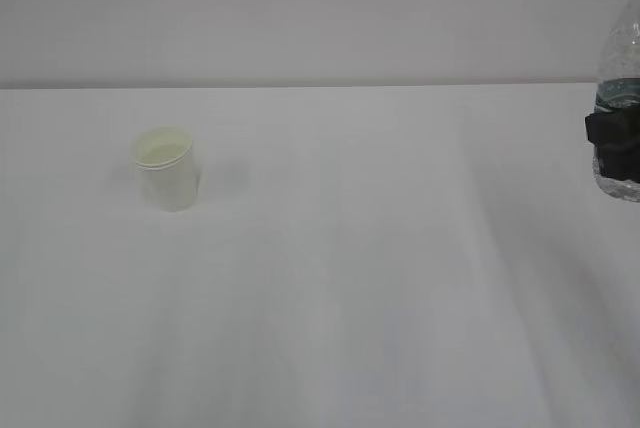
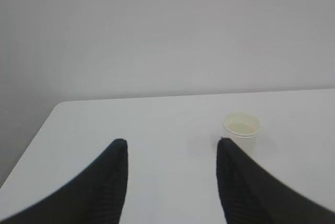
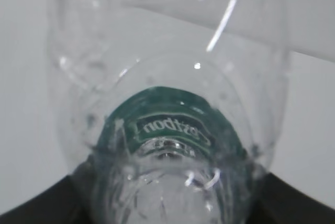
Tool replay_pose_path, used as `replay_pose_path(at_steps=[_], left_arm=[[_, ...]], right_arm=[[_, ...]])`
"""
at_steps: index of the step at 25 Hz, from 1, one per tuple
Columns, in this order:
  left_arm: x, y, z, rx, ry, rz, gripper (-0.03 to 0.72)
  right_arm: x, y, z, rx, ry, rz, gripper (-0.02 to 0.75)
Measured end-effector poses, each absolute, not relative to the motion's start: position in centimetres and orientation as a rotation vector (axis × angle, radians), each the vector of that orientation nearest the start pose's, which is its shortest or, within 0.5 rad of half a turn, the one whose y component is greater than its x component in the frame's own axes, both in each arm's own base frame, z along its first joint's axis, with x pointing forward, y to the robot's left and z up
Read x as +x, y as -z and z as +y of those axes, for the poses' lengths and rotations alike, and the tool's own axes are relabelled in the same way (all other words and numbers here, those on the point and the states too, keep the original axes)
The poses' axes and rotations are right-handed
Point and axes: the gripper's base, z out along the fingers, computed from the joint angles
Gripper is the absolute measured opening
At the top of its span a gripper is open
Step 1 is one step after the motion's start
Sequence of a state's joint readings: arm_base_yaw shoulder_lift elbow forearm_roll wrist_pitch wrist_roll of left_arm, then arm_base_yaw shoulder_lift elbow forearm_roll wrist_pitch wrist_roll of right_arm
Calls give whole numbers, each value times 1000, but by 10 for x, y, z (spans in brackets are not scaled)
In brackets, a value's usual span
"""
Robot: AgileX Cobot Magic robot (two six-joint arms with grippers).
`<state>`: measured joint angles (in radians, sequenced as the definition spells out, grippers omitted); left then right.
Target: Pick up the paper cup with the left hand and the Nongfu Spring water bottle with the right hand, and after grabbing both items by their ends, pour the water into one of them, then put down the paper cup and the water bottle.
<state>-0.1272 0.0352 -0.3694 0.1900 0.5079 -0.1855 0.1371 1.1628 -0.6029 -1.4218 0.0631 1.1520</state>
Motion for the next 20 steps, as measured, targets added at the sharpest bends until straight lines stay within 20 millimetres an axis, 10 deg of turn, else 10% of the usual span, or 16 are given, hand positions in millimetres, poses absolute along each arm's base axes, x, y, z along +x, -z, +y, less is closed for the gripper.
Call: replay_pose_path(at_steps=[20], left_arm=[[30,-287,5,19,36,1649,387]], right_arm=[[242,-256,37,-412,22,1992,403]])
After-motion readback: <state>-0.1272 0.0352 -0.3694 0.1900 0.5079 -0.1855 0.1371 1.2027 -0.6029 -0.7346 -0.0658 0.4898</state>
